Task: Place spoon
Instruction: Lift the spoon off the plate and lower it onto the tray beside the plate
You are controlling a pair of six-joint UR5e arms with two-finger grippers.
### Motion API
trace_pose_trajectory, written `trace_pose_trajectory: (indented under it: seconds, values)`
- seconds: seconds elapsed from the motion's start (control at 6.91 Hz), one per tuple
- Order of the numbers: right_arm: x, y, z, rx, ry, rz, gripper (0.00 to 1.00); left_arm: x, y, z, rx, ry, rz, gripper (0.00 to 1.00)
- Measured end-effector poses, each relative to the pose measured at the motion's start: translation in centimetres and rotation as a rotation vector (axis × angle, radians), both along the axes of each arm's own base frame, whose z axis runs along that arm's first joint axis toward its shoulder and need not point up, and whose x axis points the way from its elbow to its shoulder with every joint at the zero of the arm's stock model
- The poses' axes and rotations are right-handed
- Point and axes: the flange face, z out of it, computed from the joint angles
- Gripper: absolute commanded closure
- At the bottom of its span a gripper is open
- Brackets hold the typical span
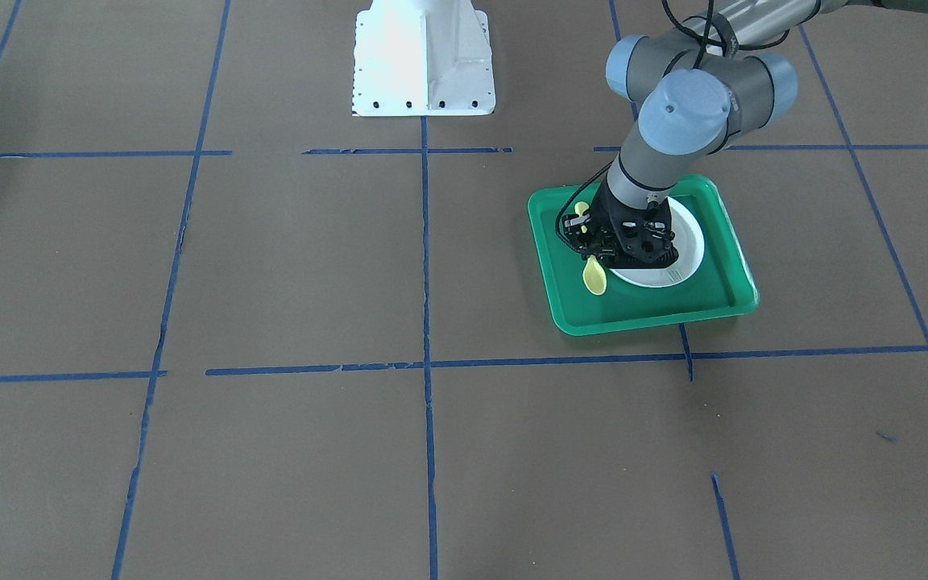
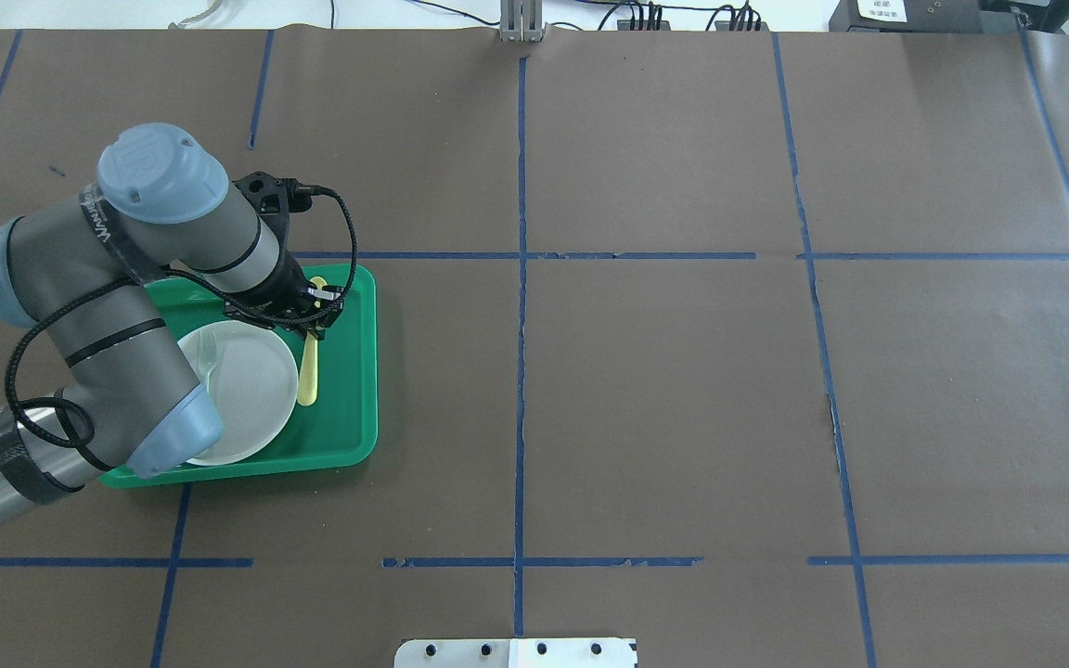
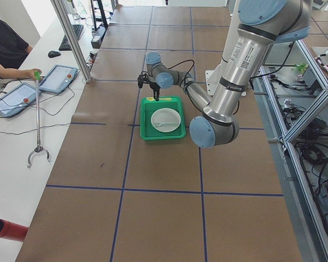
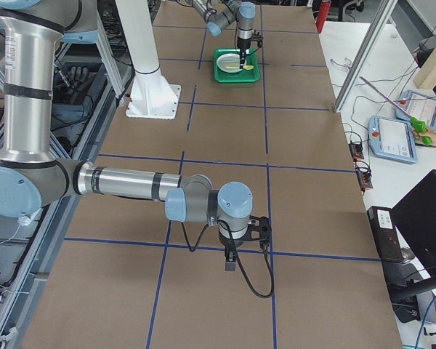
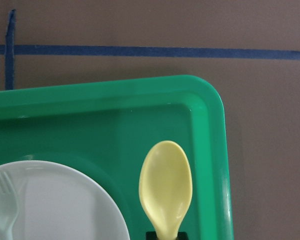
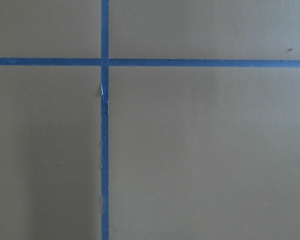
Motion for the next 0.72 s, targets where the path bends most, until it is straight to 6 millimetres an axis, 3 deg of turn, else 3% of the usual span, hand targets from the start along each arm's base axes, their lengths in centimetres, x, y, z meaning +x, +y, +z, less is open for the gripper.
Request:
trace_pose_trajectory:
  seconds: [0.29,0.43,0.58,0.72]
  values:
    - [0.0,0.0,0.0,0.0,0.0,0.0,0.0,1.3,-0.1,1.7,-0.008,0.003,0.001,1.0]
    - [0.0,0.0,0.0,0.0,0.0,0.0,0.0,1.6,0.1,2.0,-0.014,0.003,0.002,0.93]
    - [0.0,0.0,0.0,0.0,0.0,0.0,0.0,2.0,0.4,2.0,-0.021,0.003,0.003,0.65]
    - [0.0,0.0,0.0,0.0,0.0,0.0,0.0,2.3,0.8,2.1,-0.025,0.003,0.008,0.5]
